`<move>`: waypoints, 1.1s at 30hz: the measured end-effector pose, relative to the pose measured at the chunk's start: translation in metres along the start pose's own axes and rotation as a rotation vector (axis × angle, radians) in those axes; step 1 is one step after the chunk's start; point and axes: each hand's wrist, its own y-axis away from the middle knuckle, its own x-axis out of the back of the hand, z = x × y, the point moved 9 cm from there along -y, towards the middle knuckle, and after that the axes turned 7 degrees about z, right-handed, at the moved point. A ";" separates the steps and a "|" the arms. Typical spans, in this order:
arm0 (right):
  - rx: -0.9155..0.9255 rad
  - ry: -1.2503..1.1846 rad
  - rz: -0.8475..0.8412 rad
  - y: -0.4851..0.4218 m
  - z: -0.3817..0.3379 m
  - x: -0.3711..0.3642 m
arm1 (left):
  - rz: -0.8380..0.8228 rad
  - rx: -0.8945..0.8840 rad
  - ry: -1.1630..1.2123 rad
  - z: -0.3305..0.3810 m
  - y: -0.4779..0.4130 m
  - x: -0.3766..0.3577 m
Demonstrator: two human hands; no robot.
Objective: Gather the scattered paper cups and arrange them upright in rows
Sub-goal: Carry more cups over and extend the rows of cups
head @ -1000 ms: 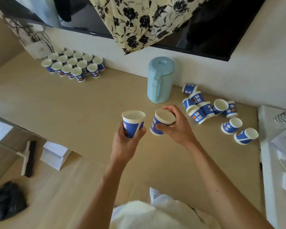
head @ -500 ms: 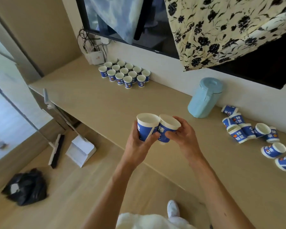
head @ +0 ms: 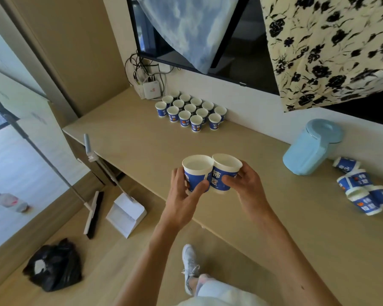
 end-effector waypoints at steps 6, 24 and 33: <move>-0.001 0.015 -0.023 -0.071 0.017 -0.042 | -0.036 -0.030 -0.215 -0.029 -0.089 0.035; -0.109 0.127 0.380 -0.250 0.116 -0.063 | -0.186 0.155 -0.214 -0.135 -0.303 0.042; -0.065 0.299 0.617 -0.320 0.182 -0.035 | -0.316 0.143 -0.215 -0.219 -0.379 0.000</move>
